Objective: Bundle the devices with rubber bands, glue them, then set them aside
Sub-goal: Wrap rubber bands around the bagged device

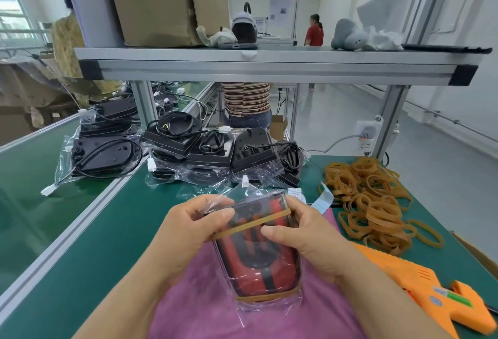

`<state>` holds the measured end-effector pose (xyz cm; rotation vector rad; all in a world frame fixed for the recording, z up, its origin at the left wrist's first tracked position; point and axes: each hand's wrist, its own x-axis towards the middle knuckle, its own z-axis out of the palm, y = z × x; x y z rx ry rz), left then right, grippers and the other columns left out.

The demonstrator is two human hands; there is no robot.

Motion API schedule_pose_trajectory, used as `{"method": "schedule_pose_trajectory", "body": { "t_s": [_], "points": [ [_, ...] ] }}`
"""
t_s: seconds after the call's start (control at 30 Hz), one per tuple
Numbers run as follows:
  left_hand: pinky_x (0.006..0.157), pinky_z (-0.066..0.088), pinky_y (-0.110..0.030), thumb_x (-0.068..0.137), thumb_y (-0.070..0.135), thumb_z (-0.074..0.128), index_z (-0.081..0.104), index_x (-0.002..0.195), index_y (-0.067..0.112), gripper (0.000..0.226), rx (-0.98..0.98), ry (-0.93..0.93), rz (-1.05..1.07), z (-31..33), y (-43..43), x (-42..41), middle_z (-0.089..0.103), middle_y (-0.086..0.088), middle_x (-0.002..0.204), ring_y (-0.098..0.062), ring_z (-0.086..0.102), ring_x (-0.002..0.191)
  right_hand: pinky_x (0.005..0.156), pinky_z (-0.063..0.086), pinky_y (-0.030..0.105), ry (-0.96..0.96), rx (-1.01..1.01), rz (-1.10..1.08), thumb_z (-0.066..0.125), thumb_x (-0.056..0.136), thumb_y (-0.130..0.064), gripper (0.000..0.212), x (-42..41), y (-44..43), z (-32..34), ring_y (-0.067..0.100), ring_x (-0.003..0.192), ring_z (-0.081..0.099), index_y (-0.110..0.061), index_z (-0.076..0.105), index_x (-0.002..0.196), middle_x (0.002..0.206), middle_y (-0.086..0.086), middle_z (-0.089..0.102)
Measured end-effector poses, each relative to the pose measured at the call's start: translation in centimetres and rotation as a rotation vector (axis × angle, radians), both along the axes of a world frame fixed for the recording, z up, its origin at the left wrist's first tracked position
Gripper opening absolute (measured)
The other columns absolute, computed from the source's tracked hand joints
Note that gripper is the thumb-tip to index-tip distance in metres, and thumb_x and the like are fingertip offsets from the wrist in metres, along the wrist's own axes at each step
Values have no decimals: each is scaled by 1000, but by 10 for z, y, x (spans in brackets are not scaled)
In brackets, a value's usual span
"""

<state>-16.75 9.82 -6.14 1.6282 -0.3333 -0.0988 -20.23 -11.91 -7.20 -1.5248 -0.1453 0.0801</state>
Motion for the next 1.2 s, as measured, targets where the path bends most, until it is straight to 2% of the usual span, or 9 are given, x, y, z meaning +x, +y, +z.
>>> {"method": "schedule_pose_trajectory", "body": {
  "t_s": [0.13,0.23,0.33,0.5,0.6,0.73,0.87,1.1,1.2],
  "points": [
    [78,58,-27,64,36,81,78,99,25,37,-20,-80,-15,11,4,-2,77,-2,94,-15,72,87,81,58,31,-88,-63,-8,78,68,-6,49,-2,0,10,22,97,70,-33,70,107,105,10,74],
    [83,55,-19,68,18,80,77,92,27,26,10,-229,-54,19,6,-6,73,9,114,-8,69,104,86,58,29,-207,-238,-83,80,69,1,68,-5,2,14,20,100,69,-42,62,118,108,-3,73],
    [86,47,-10,70,3,86,72,87,32,36,160,-421,-56,10,7,-15,66,17,123,-2,63,112,87,50,15,-381,-468,-173,83,72,-6,72,-9,3,9,0,104,64,-50,53,122,114,-25,65],
    [98,44,-16,73,-1,76,63,95,27,37,312,-740,42,-33,4,-30,59,15,129,-7,57,123,103,45,31,-519,-785,-212,79,80,-27,65,-18,3,-16,1,125,50,-31,49,138,135,-17,55],
    [89,44,-12,74,-3,69,55,80,25,32,336,-827,63,-53,4,-37,55,10,132,-6,56,123,99,47,29,-549,-933,-217,73,83,-28,63,-25,2,-26,3,124,50,-31,48,140,136,-17,53],
    [69,49,-25,72,3,66,53,74,27,27,403,-839,61,-70,5,-48,50,15,136,-1,62,101,100,33,10,-501,-1072,-168,63,86,-34,62,-40,-3,-34,-2,128,41,-39,39,143,142,-22,45],
    [65,51,-23,74,18,68,57,69,27,14,447,-837,41,-80,5,-59,48,23,137,2,65,85,104,17,0,-417,-1138,-112,55,88,-43,65,-54,-7,-43,-7,135,31,-37,32,149,151,-22,34],
    [74,52,-12,80,43,74,69,68,27,20,480,-825,-123,-84,18,-69,50,17,137,2,64,105,106,1,0,-267,-1199,-69,49,94,-13,72,-71,-6,-50,-4,144,16,-42,18,152,159,-22,15],
    [74,53,-14,83,51,72,71,70,33,22,530,-727,-180,-87,24,-80,49,23,139,8,62,104,100,-5,-4,-153,-1217,-218,46,94,-13,64,-89,-20,-46,-5,142,18,-40,28,149,153,-25,22]
  ]
}}
